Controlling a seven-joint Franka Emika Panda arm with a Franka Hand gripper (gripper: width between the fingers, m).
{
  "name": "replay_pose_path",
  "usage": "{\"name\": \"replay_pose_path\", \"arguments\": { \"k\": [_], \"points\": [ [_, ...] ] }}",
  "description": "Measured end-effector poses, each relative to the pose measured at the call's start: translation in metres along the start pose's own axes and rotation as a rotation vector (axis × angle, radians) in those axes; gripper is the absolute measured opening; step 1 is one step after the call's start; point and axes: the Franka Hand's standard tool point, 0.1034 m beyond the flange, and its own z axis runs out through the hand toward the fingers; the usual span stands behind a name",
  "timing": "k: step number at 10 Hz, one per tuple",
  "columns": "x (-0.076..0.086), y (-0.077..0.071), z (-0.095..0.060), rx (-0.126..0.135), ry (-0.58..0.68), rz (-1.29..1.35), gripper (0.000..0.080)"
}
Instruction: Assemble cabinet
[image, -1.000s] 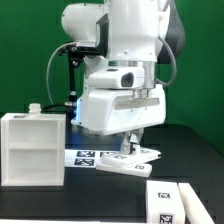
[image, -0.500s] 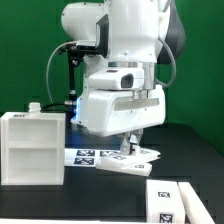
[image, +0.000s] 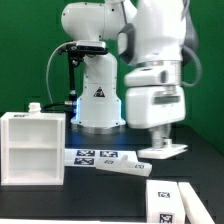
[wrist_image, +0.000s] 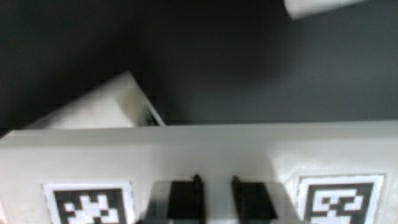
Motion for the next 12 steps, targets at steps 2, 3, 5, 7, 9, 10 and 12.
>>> {"name": "replay_pose_path", "arguments": {
  "k": [2,3,5,7,9,10,12],
  "points": [
    [0.002,-0.003,0.002,0.003,-0.001,-0.005,0.0065],
    [0.001,-0.015,0.01,0.023,-0.015,0.031,0.0065],
    [0.015,-0.054,0.026,0.055,-0.03,0.104,0.0065],
    [0.027,-0.089,0.047,0.05,0.01,0.103,0.0065],
    [0.02,-0.093,0.062,0.053,0.011,0.108,0.0065],
    [0.019,-0.09,0.062,0.047,0.02,0.105,0.0065],
    [0.014,-0.077,0.058,0.037,0.024,0.098,0.0065]
  ]
}}
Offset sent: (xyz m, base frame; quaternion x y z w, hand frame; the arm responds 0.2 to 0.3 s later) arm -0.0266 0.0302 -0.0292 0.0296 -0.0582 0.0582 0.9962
